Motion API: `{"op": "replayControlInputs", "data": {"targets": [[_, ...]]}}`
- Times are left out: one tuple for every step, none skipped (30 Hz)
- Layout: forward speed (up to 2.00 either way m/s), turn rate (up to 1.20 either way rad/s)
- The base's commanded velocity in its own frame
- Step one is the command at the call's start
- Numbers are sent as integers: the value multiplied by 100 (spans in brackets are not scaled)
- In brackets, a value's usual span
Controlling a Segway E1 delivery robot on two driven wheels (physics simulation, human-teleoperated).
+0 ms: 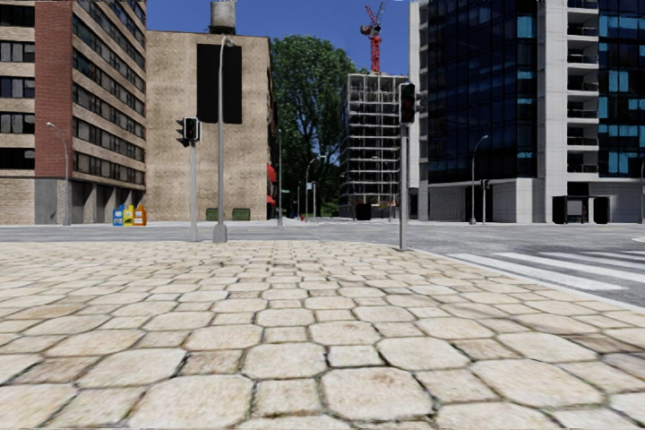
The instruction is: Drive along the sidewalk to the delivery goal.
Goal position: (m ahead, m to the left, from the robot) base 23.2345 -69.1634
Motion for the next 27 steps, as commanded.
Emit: {"op": "replayControlInputs", "data": {"targets": [[200, -39], [200, -39], [200, -39], [200, -39], [200, -39], [200, -39], [200, -39], [200, -39], [200, -42], [200, -42], [200, -43], [200, -43], [200, -43], [200, -43], [200, -43], [200, -43], [200, -43], [200, -43], [200, -43], [200, -43], [200, -43], [200, -43], [200, -43], [200, -43], [200, -43], [200, -43], [200, -43]]}}
